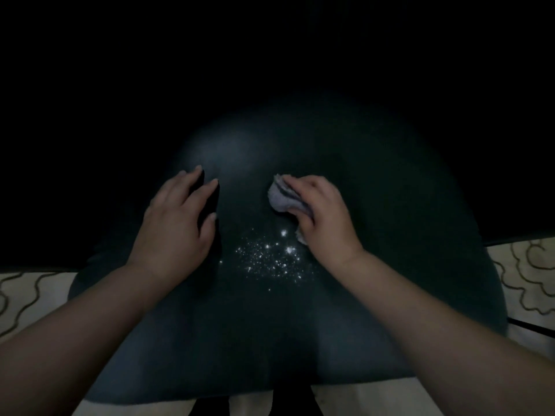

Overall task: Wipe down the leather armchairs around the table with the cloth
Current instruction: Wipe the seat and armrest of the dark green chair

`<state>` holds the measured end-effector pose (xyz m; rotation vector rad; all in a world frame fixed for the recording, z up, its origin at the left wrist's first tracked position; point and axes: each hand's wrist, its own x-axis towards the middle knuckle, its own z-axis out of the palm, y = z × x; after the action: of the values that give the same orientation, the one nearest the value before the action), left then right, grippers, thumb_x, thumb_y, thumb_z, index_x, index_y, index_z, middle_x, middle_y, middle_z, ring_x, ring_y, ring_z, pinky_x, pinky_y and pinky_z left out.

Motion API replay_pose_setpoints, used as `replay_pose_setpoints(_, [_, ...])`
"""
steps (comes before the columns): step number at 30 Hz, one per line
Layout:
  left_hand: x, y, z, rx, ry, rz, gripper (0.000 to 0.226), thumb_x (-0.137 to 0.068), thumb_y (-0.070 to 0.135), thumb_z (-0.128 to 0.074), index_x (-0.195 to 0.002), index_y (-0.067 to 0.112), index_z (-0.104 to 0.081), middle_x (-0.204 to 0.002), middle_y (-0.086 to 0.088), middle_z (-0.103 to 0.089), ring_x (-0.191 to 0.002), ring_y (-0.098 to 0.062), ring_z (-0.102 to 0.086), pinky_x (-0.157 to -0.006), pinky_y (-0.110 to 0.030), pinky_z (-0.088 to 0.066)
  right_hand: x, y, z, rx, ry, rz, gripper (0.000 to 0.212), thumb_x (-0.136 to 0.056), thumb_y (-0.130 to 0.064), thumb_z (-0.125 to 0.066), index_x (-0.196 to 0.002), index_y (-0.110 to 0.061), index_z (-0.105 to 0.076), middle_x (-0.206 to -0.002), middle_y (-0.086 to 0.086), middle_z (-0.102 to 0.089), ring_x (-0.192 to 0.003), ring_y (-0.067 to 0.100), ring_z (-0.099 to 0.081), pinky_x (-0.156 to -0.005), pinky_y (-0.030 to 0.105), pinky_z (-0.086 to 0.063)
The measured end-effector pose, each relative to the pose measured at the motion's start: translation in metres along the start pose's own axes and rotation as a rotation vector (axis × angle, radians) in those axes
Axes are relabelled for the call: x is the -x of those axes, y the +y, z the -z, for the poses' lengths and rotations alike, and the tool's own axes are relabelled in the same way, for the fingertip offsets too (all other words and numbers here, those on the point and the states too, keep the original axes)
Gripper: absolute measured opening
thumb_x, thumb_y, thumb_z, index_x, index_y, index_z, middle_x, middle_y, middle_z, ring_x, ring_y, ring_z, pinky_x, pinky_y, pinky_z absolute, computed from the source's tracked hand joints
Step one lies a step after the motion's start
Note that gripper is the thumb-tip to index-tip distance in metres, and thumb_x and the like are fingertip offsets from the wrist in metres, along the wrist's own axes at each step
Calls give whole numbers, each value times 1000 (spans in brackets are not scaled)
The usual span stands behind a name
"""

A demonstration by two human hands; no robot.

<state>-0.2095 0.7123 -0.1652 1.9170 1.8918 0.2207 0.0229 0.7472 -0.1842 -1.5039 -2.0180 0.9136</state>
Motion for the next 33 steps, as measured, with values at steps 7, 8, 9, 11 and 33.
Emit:
replay_pose_setpoints(7, [17,-7,-2,21,44,88,54,-89,13,-60,-141,12,-46,-153,-9,-33,-140,-31,-27,-114,-46,-25,-88,-1,14,-133,183,-79,40,-89,0,-54,-127,-11,-56,-124,4,-55,-117,14,-50,-100,21,-39])
replay_pose_setpoints(8, [22,-8,-2,28,55,114,55,-89,13,-59,-142,12,-44,-153,-9,-32,-140,-31,-27,-115,-46,-24,-94,-2,7,-63,145,-49,42,-89,1,-54,-128,-13,-56,-125,6,-54,-119,19,-47,-101,23,-37])
replay_pose_setpoints(9, [26,-10,-2,35,62,140,55,-90,12,-59,-143,12,-43,-153,-9,-32,-141,-31,-26,-115,-46,-24,-95,-2,-1,7,110,-30,43,-88,2,-53,-128,-14,-56,-125,8,-53,-119,22,-45,-100,23,-35])
replay_pose_setpoints(11, [35,-14,-1,45,67,181,56,-90,12,-59,-143,12,-42,-154,-10,-30,-141,-31,-26,-115,-47,-24,-84,-4,-12,54,63,-22,45,-88,4,-53,-129,-16,-56,-122,9,-51,-116,22,-43,-99,24,-36])
replay_pose_setpoints(33, [69,-29,-15,88,82,268,62,-91,27,-58,-146,9,-34,-156,-7,-25,-142,-26,-22,-117,-43,-21,-40,-35,-47,-94,-225,247,66,-73,20,-51,-132,-10,-54,-117,9,-55,-111,26,-50,-100,31,-41])
